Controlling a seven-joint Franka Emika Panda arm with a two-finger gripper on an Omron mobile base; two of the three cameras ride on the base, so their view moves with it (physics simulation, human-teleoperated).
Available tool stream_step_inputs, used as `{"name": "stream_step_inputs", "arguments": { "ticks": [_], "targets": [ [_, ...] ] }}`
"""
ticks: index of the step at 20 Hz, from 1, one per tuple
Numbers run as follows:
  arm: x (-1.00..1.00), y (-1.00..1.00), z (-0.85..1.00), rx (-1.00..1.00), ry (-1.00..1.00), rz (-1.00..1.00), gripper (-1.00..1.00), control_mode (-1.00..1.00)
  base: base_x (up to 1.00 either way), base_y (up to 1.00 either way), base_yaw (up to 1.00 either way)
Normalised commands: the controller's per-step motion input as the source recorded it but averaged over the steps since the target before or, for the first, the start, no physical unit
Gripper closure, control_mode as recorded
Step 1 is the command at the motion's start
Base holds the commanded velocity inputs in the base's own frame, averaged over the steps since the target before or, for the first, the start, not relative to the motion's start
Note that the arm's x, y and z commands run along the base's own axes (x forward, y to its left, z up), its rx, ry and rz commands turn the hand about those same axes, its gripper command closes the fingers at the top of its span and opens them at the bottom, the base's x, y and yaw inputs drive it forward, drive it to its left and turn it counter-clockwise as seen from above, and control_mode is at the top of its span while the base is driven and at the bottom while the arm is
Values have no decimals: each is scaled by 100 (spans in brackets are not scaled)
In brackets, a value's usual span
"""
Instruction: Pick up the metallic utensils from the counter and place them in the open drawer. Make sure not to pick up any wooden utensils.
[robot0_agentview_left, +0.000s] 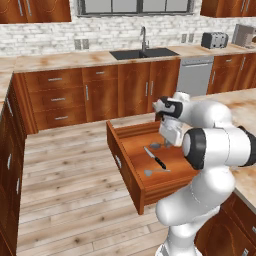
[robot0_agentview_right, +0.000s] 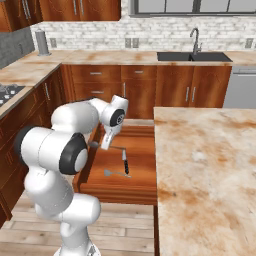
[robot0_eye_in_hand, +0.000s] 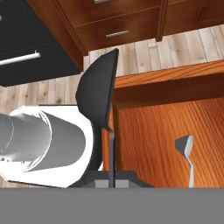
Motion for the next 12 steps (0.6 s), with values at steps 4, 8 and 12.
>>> {"name": "stream_step_inputs", "arguments": {
  "ticks": [4, 8, 12],
  "targets": [
    [57, 0, -40, 0, 11, 0, 100, -100, 0, 0, 0],
    [49, 0, -40, 0, 3, 0, 100, -100, 0, 0, 0],
    [34, -3, -40, 0, 0, 0, 100, -100, 0, 0, 0]
  ]
}}
